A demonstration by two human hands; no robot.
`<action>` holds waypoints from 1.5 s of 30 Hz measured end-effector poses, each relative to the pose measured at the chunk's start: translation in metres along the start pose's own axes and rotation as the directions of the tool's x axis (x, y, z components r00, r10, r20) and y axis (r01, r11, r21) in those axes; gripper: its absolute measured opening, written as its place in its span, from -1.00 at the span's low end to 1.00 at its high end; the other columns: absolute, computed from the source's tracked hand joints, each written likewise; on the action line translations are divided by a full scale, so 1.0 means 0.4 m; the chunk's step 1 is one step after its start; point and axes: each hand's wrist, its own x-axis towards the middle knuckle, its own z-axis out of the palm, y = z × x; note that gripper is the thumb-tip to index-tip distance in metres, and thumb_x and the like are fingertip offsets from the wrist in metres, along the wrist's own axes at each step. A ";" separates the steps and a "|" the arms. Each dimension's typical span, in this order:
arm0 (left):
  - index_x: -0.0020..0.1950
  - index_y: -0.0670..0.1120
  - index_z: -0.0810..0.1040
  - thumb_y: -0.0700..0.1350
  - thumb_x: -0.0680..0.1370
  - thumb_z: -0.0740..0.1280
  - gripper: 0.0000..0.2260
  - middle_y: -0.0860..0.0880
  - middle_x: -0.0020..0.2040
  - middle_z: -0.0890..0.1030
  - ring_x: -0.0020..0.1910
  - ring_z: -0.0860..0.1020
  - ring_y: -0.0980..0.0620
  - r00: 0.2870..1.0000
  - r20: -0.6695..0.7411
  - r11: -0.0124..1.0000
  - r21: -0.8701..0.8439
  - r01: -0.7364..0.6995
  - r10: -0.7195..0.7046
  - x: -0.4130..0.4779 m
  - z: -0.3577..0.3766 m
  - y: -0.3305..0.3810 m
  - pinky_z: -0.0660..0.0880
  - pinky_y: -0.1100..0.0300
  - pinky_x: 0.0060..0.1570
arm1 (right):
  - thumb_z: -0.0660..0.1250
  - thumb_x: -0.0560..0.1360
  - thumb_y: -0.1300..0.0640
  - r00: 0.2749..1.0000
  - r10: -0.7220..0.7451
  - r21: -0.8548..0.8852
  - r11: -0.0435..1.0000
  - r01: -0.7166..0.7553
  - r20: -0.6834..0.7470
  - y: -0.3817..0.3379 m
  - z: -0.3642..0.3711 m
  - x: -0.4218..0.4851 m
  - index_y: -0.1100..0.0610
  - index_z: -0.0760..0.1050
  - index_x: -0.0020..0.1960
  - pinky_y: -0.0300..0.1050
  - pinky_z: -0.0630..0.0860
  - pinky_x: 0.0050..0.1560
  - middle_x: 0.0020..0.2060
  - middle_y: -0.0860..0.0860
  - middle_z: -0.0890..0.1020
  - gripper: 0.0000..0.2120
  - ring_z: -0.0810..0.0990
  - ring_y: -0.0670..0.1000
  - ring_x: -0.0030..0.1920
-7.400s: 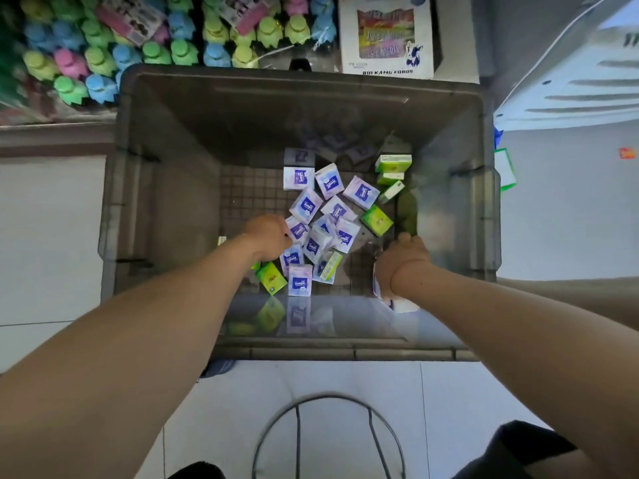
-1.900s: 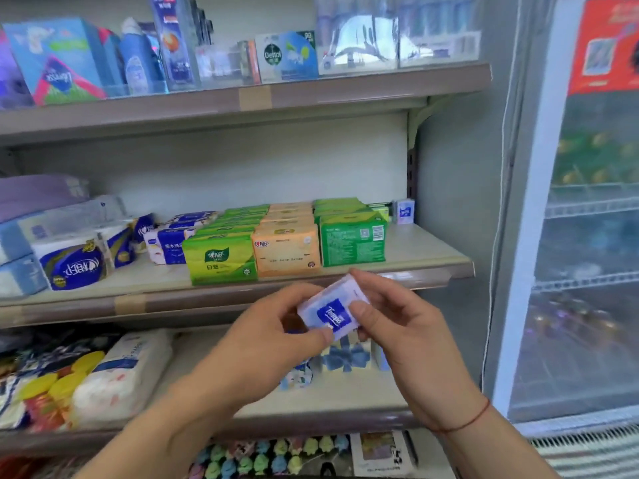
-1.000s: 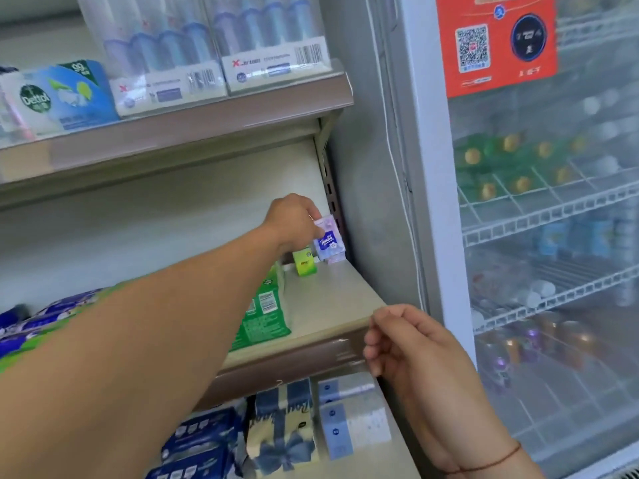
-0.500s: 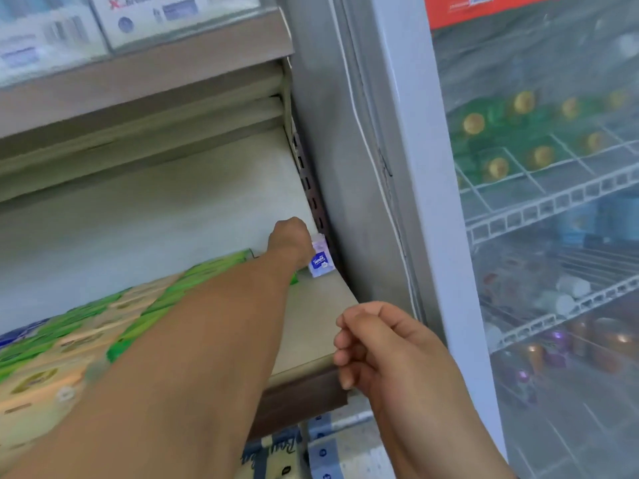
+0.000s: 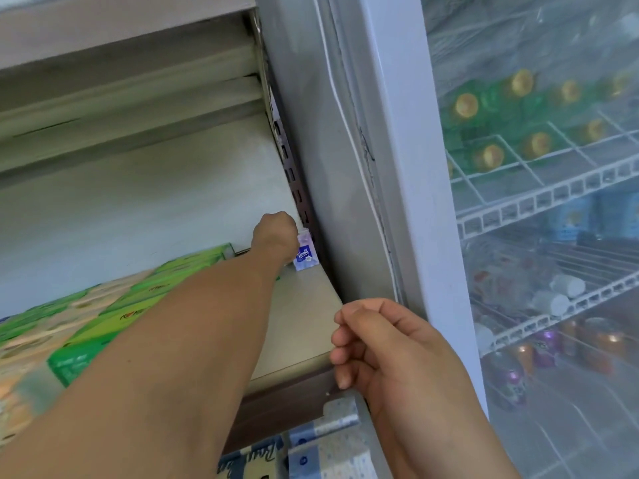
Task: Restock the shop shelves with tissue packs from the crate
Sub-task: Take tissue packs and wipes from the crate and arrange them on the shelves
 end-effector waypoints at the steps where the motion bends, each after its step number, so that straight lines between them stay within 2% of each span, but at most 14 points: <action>1: 0.13 -0.16 0.68 -0.19 0.52 0.46 -0.81 -0.18 0.11 0.66 0.08 0.62 -0.18 1.000 -0.002 1.000 -0.006 -0.001 0.001 0.002 0.000 0.002 0.42 0.15 -0.14 | 0.33 0.53 0.30 1.000 -0.001 0.000 1.000 0.001 -0.002 0.001 -0.001 0.003 0.17 0.63 -0.31 -0.10 0.38 -0.45 -0.40 0.15 0.57 -0.74 0.46 0.09 -0.39; 10: 0.19 -0.20 0.62 -0.21 0.54 0.45 -0.76 -0.22 0.16 0.63 0.13 0.61 -0.19 1.000 0.013 1.000 0.031 -0.004 0.003 -0.005 0.006 0.002 0.49 0.13 -0.06 | 0.34 0.53 0.29 1.000 0.008 -0.016 1.000 -0.009 -0.001 0.007 0.000 0.005 0.15 0.64 -0.31 -0.09 0.38 -0.43 -0.39 0.14 0.58 -0.74 0.47 0.08 -0.38; 14: 0.14 -0.20 0.59 -0.19 0.53 0.46 -0.78 -0.23 0.16 0.62 0.15 0.60 -0.20 1.000 0.028 0.998 0.059 -0.003 0.002 -0.017 -0.011 0.017 0.43 0.15 -0.11 | 0.33 0.54 0.28 1.000 0.004 -0.029 1.000 -0.004 0.007 0.002 0.001 0.000 0.14 0.65 -0.30 -0.06 0.41 -0.39 -0.37 0.14 0.59 -0.73 0.50 0.09 -0.35; 19: -0.07 -0.14 0.45 -0.09 0.57 0.45 -0.79 -0.23 0.15 0.62 0.13 0.59 -0.19 0.999 0.033 0.998 0.052 -0.028 0.026 -0.060 -0.076 0.042 0.41 0.14 -0.12 | 0.35 0.54 0.24 1.000 0.005 -0.012 1.000 -0.005 0.010 -0.002 0.012 -0.032 0.21 0.63 -0.21 -0.07 0.42 -0.35 -0.34 0.14 0.59 -0.83 0.50 0.08 -0.32; 22: -0.05 -0.18 0.52 0.03 0.60 0.40 -0.74 -0.20 0.12 0.63 0.04 0.57 -0.19 0.998 0.011 0.996 0.047 -0.070 0.070 -0.112 -0.155 0.034 0.41 0.12 -0.12 | 0.35 0.55 0.25 1.000 0.010 0.009 1.000 -0.010 0.015 -0.009 0.029 -0.064 0.20 0.63 -0.20 -0.08 0.41 -0.37 -0.33 0.15 0.58 -0.83 0.50 0.08 -0.31; 24: 0.07 -0.20 0.61 0.08 0.61 0.37 -0.68 -0.15 0.13 0.65 0.11 0.58 -0.18 0.994 -0.015 0.993 0.037 -0.112 0.113 -0.169 -0.223 0.023 0.50 0.10 -0.01 | 0.35 0.56 0.25 1.000 -0.007 -0.014 1.000 0.007 0.023 -0.016 0.040 -0.088 0.19 0.63 -0.18 -0.07 0.40 -0.35 -0.31 0.15 0.57 -0.85 0.49 0.09 -0.29; 26: 0.09 -0.18 0.67 0.06 0.61 0.38 -0.70 -0.13 0.10 0.67 0.13 0.60 -0.18 0.987 -0.042 0.988 -0.023 -0.153 0.152 -0.248 -0.295 0.008 0.56 0.04 0.13 | 0.34 0.56 0.27 0.999 -0.026 -0.037 0.999 0.027 0.026 -0.026 0.051 -0.115 0.21 0.61 -0.14 -0.07 0.39 -0.35 -0.30 0.16 0.57 -0.87 0.49 0.09 -0.29; 27: 0.07 -0.16 0.68 0.04 0.60 0.39 -0.73 -0.11 0.07 0.69 0.11 0.61 -0.18 0.983 -0.061 0.982 -0.062 -0.178 0.175 -0.291 -0.332 0.000 0.57 0.03 0.13 | 0.33 0.57 0.28 0.999 -0.037 -0.039 0.999 0.038 0.026 -0.031 0.057 -0.130 0.22 0.61 -0.12 -0.07 0.38 -0.35 -0.30 0.15 0.57 -0.88 0.49 0.08 -0.29; 33: 0.09 0.00 0.69 0.05 0.58 0.42 -0.82 0.09 -0.10 0.70 -0.16 0.60 0.13 0.957 -0.215 0.921 -0.296 -0.252 0.193 -0.589 -0.537 -0.096 0.34 0.39 -0.17 | 0.35 0.56 0.27 0.996 -0.028 -0.015 0.999 0.030 0.081 -0.032 0.137 -0.247 0.20 0.59 -0.05 -0.09 0.34 -0.38 -0.26 0.16 0.54 -0.95 0.50 0.06 -0.30; 35: 0.07 0.05 0.69 0.06 0.56 0.44 -0.85 0.14 -0.15 0.68 -0.23 0.60 0.24 0.957 -0.243 0.885 -0.397 -0.245 0.156 -0.695 -0.583 -0.138 0.41 0.43 -0.21 | 0.34 0.57 0.28 0.989 -0.025 -0.021 0.999 0.029 0.147 -0.024 0.181 -0.292 0.19 0.58 -0.02 -0.13 0.36 -0.40 -0.25 0.16 0.53 -0.95 0.50 0.06 -0.31; 37: 0.04 0.09 0.69 0.09 0.55 0.46 -0.87 0.15 -0.17 0.69 -0.21 0.64 0.20 0.963 -0.247 0.841 -0.493 -0.222 0.110 -0.804 -0.611 -0.188 0.57 0.22 -0.12 | 0.32 0.58 0.29 0.975 -0.042 -0.027 0.998 0.049 0.217 -0.018 0.224 -0.343 0.20 0.57 0.03 -0.15 0.37 -0.42 -0.25 0.14 0.53 -0.93 0.52 0.04 -0.32; 40: 0.01 0.14 0.68 0.11 0.53 0.47 -0.89 0.17 -0.15 0.70 -0.17 0.66 0.11 0.974 -0.217 0.781 -0.598 -0.181 0.059 -0.965 -0.618 -0.268 0.63 -0.01 -0.06 | 0.31 0.60 0.30 0.950 -0.073 -0.096 0.990 0.107 0.303 0.005 0.269 -0.423 0.21 0.57 0.04 -0.15 0.40 -0.44 -0.23 0.13 0.56 -0.93 0.56 0.03 -0.33; 43: -0.02 0.13 0.67 0.06 0.54 0.48 -0.94 0.13 -0.14 0.70 -0.15 0.66 0.05 0.988 -0.156 0.733 -0.674 -0.099 -0.010 -1.127 -0.598 -0.355 0.63 -0.08 -0.06 | 0.30 0.61 0.30 0.940 -0.019 -0.238 0.966 0.105 0.340 0.069 0.292 -0.499 0.24 0.58 0.05 -0.14 0.42 -0.43 -0.23 0.13 0.58 -0.92 0.57 0.03 -0.31; 45: -0.03 0.11 0.67 0.02 0.56 0.47 -0.97 0.11 -0.15 0.69 -0.11 0.66 0.02 0.993 -0.092 0.699 -0.715 -0.018 -0.069 -1.225 -0.568 -0.418 0.63 -0.04 -0.07 | 0.30 0.61 0.33 0.942 0.045 -0.321 0.945 0.069 0.334 0.131 0.300 -0.542 0.24 0.59 0.01 -0.13 0.41 -0.44 -0.25 0.12 0.59 -0.91 0.57 0.05 -0.31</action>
